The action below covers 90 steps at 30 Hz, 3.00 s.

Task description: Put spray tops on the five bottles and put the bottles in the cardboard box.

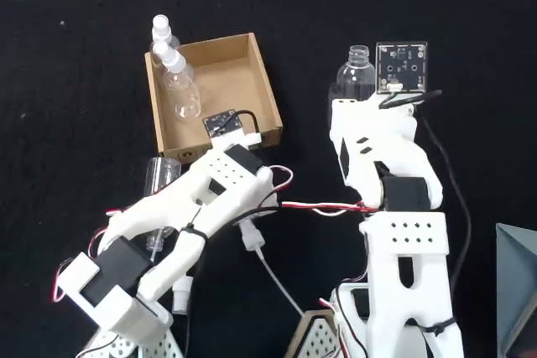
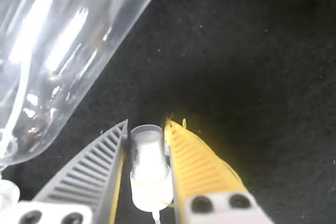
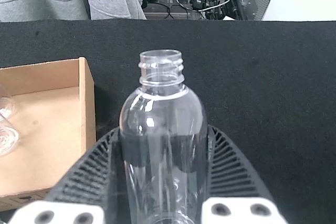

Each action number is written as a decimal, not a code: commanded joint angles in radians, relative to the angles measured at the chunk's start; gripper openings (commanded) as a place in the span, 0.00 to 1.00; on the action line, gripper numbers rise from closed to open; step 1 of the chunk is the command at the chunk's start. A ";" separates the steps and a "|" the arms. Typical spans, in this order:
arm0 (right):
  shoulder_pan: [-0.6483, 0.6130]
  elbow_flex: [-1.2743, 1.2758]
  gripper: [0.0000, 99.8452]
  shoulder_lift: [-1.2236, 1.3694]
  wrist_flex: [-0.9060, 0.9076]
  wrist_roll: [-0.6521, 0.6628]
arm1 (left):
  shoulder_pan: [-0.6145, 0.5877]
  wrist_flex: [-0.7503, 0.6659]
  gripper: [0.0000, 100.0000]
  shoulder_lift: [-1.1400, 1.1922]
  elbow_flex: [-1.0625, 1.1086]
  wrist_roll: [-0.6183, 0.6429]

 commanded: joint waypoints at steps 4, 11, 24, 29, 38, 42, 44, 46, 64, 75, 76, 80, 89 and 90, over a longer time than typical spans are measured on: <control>0.025 -0.082 0.09 -0.041 -0.032 0.002 | -0.010 0.011 0.11 -0.006 -0.053 0.063; 0.026 -0.082 0.09 -0.042 -0.032 0.002 | 0.019 0.014 0.21 -0.006 -0.047 0.069; 0.026 -0.082 0.09 -0.042 -0.032 0.002 | 0.076 -0.031 0.15 -0.005 -0.018 0.098; 0.026 -0.082 0.09 -0.042 -0.032 0.002 | 0.084 -0.158 0.15 -0.005 0.058 0.107; 0.026 -0.082 0.09 -0.042 -0.032 0.002 | 0.074 -0.173 0.02 -0.005 0.058 0.106; 0.026 -0.082 0.09 -0.042 -0.032 0.002 | 0.073 -0.173 0.06 -0.006 0.059 0.103; 0.026 -0.082 0.09 -0.042 -0.032 0.002 | 0.073 -0.167 0.06 -0.017 0.058 0.103; 0.026 -0.082 0.09 -0.042 -0.032 0.002 | 0.073 -0.166 0.06 -0.018 0.059 0.101; 0.025 -0.081 0.09 -0.042 -0.032 0.002 | 0.050 -0.054 0.03 -0.186 0.056 0.058; 0.020 -0.079 0.09 -0.042 -0.032 0.002 | 0.050 -0.037 0.03 -0.287 0.091 0.012; 0.018 -0.077 0.09 -0.042 -0.032 0.002 | 0.050 -0.037 0.03 -0.304 0.101 0.012; -0.005 -0.076 0.09 -0.042 -0.028 0.002 | 0.050 -0.038 0.03 -0.388 0.134 0.011; -0.017 -0.077 0.09 -0.044 -0.002 0.002 | -0.016 -0.040 0.03 -0.562 0.197 -0.029; -0.017 -0.077 0.09 -0.044 -0.002 0.002 | -0.024 -0.040 0.03 -0.577 0.202 -0.034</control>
